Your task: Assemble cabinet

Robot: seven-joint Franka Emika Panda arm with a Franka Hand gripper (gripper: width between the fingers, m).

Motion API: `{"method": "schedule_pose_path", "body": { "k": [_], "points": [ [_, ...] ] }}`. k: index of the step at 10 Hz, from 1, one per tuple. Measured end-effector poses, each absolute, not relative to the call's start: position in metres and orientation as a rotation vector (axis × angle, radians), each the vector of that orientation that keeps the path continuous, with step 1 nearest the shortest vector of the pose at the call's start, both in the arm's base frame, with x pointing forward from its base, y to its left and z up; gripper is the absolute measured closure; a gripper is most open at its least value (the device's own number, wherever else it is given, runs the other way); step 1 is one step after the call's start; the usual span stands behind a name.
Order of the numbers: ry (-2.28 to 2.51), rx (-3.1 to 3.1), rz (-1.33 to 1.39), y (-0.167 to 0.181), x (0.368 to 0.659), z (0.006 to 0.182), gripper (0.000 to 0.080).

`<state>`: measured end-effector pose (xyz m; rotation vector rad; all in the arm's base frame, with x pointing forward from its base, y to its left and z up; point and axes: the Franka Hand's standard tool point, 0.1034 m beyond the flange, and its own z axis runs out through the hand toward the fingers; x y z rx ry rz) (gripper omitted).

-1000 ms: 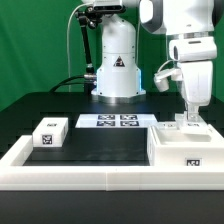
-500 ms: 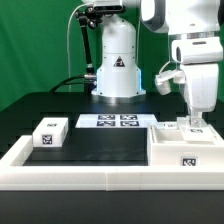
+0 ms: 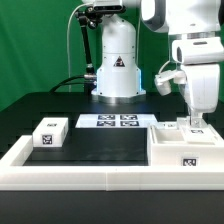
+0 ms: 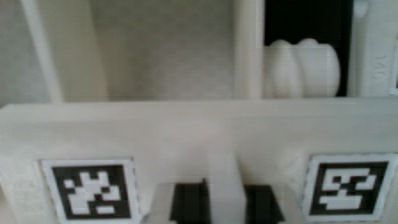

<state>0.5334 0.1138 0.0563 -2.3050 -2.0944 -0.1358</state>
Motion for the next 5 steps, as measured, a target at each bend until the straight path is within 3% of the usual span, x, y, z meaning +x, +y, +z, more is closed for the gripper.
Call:
{"method": "schedule_pose_path", "body": {
  "k": [5],
  "points": [
    [-2.095, -2.308, -0.159, 0.11, 0.565, 0.057, 0.0728]
  ]
}}
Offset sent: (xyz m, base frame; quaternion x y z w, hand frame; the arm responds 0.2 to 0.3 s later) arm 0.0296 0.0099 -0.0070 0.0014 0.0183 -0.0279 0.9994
